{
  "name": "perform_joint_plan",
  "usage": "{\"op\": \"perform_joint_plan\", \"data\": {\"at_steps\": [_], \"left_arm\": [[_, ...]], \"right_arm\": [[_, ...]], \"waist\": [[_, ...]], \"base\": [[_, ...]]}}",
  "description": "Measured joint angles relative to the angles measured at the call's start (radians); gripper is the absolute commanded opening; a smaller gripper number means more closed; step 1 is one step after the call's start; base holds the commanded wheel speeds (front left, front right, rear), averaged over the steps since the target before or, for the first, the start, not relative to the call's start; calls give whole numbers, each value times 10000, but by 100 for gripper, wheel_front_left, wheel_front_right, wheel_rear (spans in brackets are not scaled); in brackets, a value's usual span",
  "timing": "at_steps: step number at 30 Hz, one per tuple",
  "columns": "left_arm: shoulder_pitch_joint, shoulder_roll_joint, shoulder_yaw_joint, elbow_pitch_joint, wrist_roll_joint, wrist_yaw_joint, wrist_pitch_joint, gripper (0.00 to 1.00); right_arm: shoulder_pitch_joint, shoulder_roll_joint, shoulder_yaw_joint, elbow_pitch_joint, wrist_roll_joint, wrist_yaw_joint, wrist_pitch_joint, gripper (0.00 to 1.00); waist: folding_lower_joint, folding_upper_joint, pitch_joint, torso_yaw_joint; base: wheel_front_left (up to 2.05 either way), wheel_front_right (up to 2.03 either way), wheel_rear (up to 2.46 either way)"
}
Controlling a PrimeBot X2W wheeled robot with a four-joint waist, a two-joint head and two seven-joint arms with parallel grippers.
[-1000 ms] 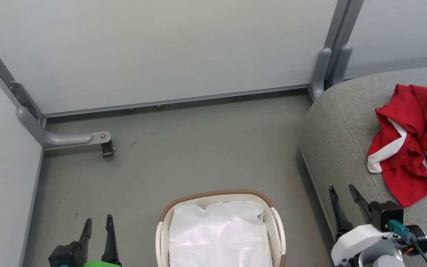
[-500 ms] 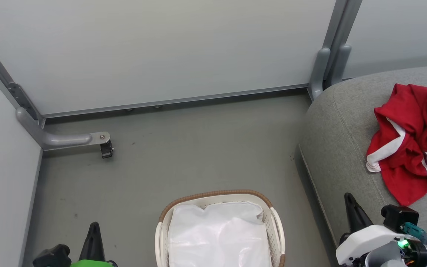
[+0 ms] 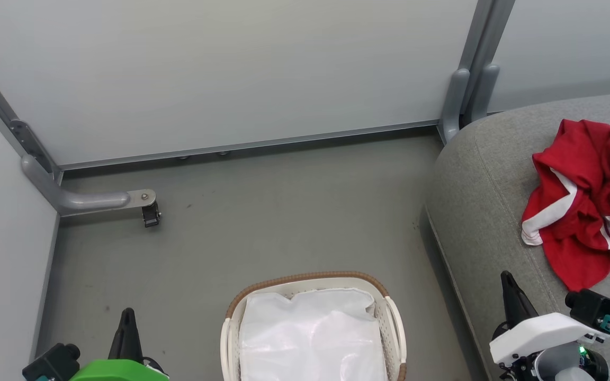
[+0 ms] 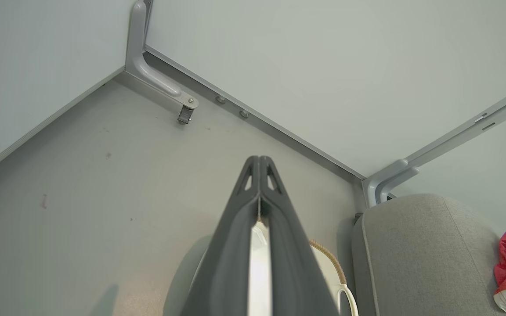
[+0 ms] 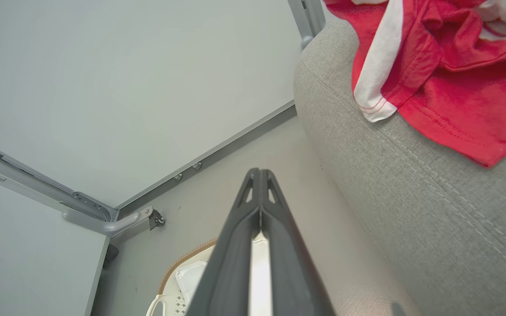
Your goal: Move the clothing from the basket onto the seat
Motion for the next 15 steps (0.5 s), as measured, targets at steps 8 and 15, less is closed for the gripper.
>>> {"op": "perform_joint_plan", "data": {"at_steps": [8,15], "left_arm": [[-168,2,142,-113,-1062,-58,311,0],[-253,4,238,-194,-1969,-119,558,0]], "right_arm": [[-5,-6,-100,-163,1179,0,268,0],[-15,-13,-196,-293,2184,0,535,0]], "waist": [[0,0,-11,-23],[0,0,-22,-45]], "base": [[0,0,0],[0,0,0]]}}
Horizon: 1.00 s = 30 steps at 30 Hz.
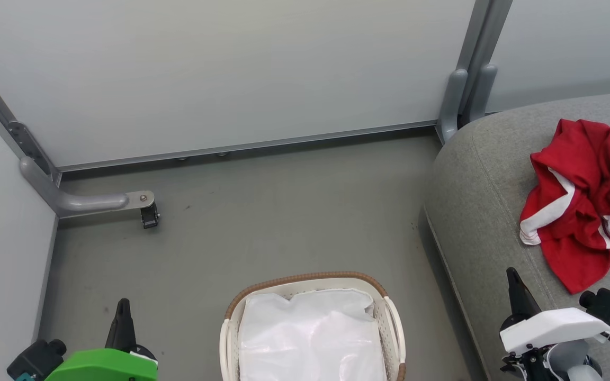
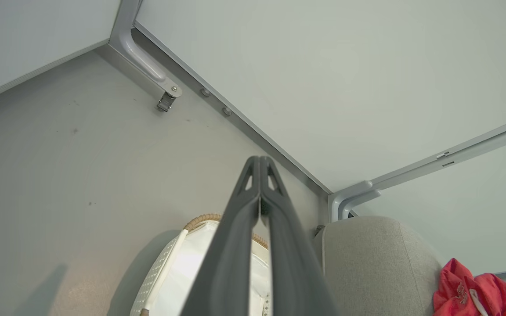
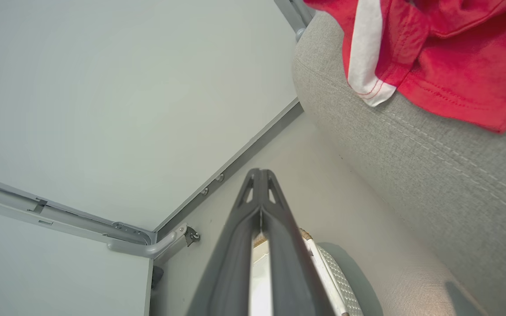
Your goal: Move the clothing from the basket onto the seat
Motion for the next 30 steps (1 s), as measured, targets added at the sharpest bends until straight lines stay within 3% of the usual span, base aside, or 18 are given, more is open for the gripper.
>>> {"op": "perform_joint_plan", "data": {"at_steps": [30], "left_arm": [[-465,6,360,-334,-3281,-188,882,0]], "right_arm": [[-131,-31,-313,-479,3570,-2,909,0]], "waist": [[0,0,-44,-92]], "base": [[0,0,0]]}}
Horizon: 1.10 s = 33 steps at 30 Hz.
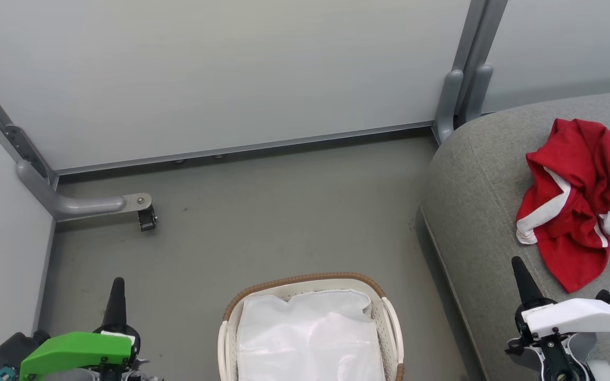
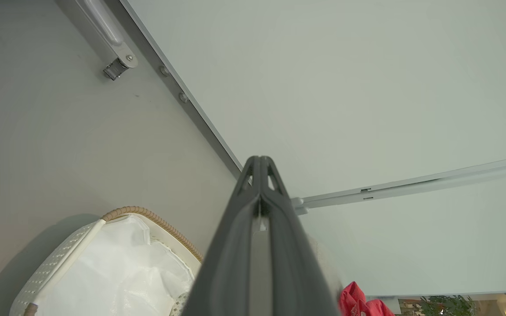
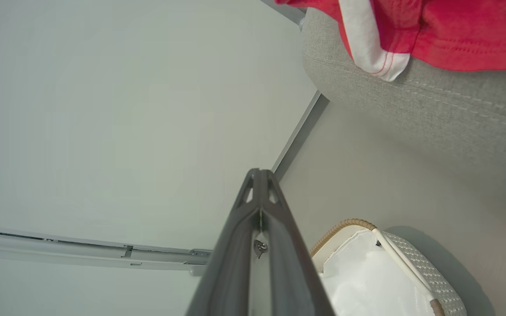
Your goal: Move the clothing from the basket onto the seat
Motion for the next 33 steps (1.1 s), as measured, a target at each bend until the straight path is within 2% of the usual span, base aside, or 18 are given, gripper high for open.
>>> {"op": "perform_joint_plan", "data": {"at_steps": [33], "left_arm": [[-358,12,295,-282,-2627,-151,723,0]], "right_arm": [[-65,-25,-249,-385,2857,-4,715,0]], "waist": [[0,0,-47,-98]], "base": [[0,0,0]]}}
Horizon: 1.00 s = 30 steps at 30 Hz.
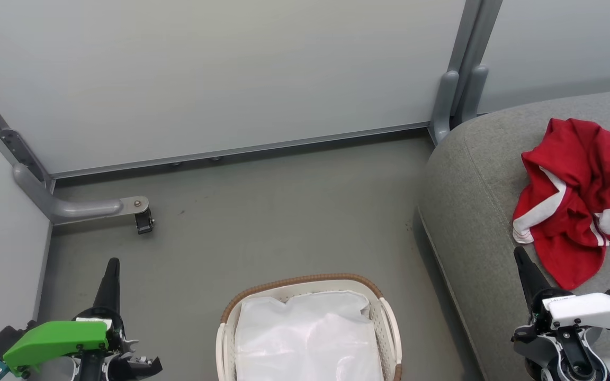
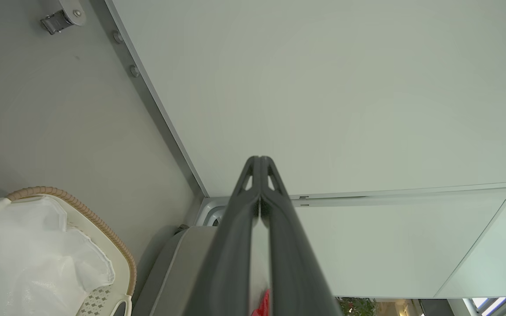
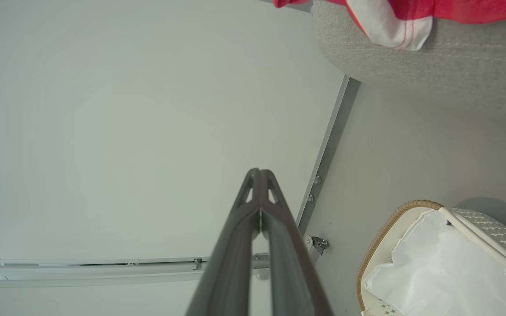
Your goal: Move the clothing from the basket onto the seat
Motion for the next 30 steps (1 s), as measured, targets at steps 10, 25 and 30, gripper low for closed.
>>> {"op": "perform_joint_plan", "data": {"at_steps": [10,25,30], "left_arm": [[-121,4,77,-59,-694,-35,171,0],[-220,6,163,-144,-1398,-79,357,0],[-220,6,163,-144,-1398,-81,357,0]], "right_arm": [[-33,-6,-67,-98,740,-2,201,0],[-51,-12,-134,-201,1498,-2,385,0],[-52,-12,-134,-201,1498,-2,385,0]], "waist": [[0,0,-14,-30],[0,0,-30,-62],[0,0,-30,-62]], "base": [[0,0,0],[0,0,0],[0,0,0]]}}
